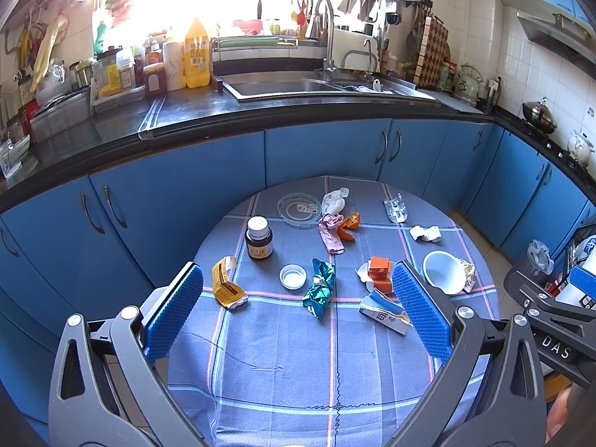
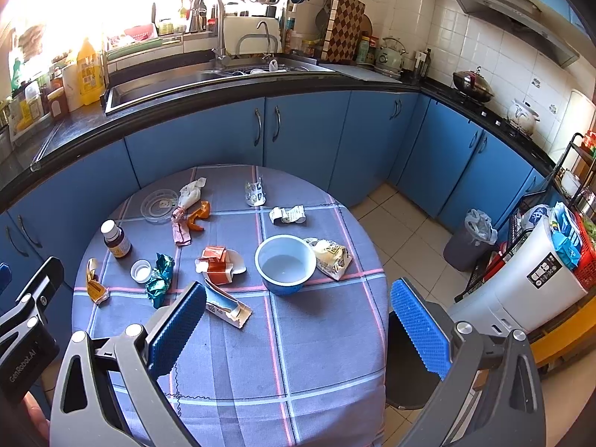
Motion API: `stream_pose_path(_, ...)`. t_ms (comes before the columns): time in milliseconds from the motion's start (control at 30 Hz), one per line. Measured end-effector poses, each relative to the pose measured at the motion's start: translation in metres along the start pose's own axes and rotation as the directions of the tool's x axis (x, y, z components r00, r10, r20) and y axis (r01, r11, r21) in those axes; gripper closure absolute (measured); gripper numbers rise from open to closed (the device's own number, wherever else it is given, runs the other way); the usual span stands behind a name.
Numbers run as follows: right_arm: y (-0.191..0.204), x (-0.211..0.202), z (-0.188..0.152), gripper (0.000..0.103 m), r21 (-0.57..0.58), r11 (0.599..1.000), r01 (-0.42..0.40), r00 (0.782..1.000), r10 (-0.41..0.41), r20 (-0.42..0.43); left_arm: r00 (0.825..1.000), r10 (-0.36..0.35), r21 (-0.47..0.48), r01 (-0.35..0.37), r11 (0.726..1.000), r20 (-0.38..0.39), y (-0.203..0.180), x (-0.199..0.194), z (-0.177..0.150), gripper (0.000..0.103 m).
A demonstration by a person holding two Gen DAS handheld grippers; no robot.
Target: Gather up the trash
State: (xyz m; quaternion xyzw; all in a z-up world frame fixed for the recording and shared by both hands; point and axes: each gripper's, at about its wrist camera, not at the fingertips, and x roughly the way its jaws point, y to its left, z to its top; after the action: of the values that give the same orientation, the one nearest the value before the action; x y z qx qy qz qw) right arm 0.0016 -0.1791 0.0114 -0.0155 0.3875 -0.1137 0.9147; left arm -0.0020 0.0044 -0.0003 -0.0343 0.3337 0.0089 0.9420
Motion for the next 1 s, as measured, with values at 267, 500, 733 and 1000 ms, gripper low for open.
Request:
stream_pose_path(267, 0.0000, -0.0001, -0.0001, 0.006, 0.002, 1.000, 0.000, 1.000, 0.000, 0.000, 1.000, 0.000, 0.000, 0.000, 1.000, -0.001, 0.0001, 0.0001, -0.0002, 0.003)
stream_pose_path(500, -0.0007, 0.0004, -0.0006, 0.006, 0.002, 1.000, -0.002, 1.000, 0.002, -0.002, 1.000, -0.001, 0.001, 0.001, 1.000, -0.001, 0.0008, 0.0005, -0.0004, 0.003)
stream_pose_path(733, -0.0008, 0.0004, -0.0004, 0.006, 0.001, 1.000, -0.003, 1.000, 0.003, -0.002, 1.000, 0.001, 0.001, -0.001, 1.000, 0.000, 0.0011, 0.0005, -0.0011, 0.003)
stream_pose_path(1000, -0.0007, 0.0009, -0.0003, 0.006, 0.002, 1.000, -0.002, 1.000, 0.002, -0.003, 1.000, 0.000, 0.001, 0.000, 1.000, -0.002, 0.0002, 0.0007, -0.0007, 0.003)
